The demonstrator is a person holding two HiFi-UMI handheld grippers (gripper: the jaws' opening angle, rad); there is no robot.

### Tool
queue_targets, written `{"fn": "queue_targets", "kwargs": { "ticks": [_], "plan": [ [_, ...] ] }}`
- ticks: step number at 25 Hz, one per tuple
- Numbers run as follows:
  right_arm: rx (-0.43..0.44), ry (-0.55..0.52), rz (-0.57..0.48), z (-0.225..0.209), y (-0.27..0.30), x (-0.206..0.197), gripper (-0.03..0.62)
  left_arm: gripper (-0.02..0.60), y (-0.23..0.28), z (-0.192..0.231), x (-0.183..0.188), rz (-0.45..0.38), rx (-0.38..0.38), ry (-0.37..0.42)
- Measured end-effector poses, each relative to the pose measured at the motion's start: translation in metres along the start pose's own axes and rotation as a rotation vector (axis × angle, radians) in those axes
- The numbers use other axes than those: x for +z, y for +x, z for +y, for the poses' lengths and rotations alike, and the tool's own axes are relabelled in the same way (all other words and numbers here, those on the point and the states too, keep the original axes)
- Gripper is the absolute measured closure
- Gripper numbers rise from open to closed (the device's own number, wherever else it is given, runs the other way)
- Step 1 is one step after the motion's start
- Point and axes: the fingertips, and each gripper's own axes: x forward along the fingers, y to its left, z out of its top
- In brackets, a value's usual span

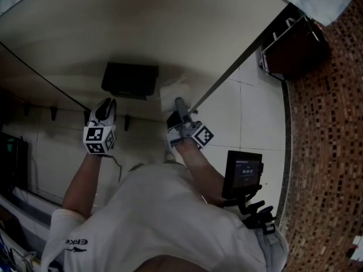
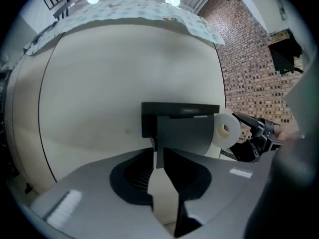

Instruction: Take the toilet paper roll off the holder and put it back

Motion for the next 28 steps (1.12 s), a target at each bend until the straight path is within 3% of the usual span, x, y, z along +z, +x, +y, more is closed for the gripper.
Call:
{"fn": "queue_targets", "kwargs": {
  "ticks": [4, 11, 16, 28],
  "plan": [
    [-0.004, -0.006, 0.013, -0.003, 0.000, -0.003, 0.189, 0.469, 0.012, -0.011, -0.016, 0.060, -0.087, 0.053],
    [-0.016, -0.009, 0.017, -0.006, 0.000, -0.004, 0.189, 0.360, 0.030, -0.014, -0.029, 0.125, -0.157, 0.142],
    [-0.032, -0.009, 0.012, -0.012, -0.002, -0.003, 0.189, 0.390, 0.032, -0.023, -0.027, 0.155, -0.201, 0.207],
    [-0.029, -0.002, 0.039, -0.019, 0.000, -0.009, 0.189, 0.405, 0.007, -0.035, -0.030, 0.192, -0.246, 0.220]
  ]
}}
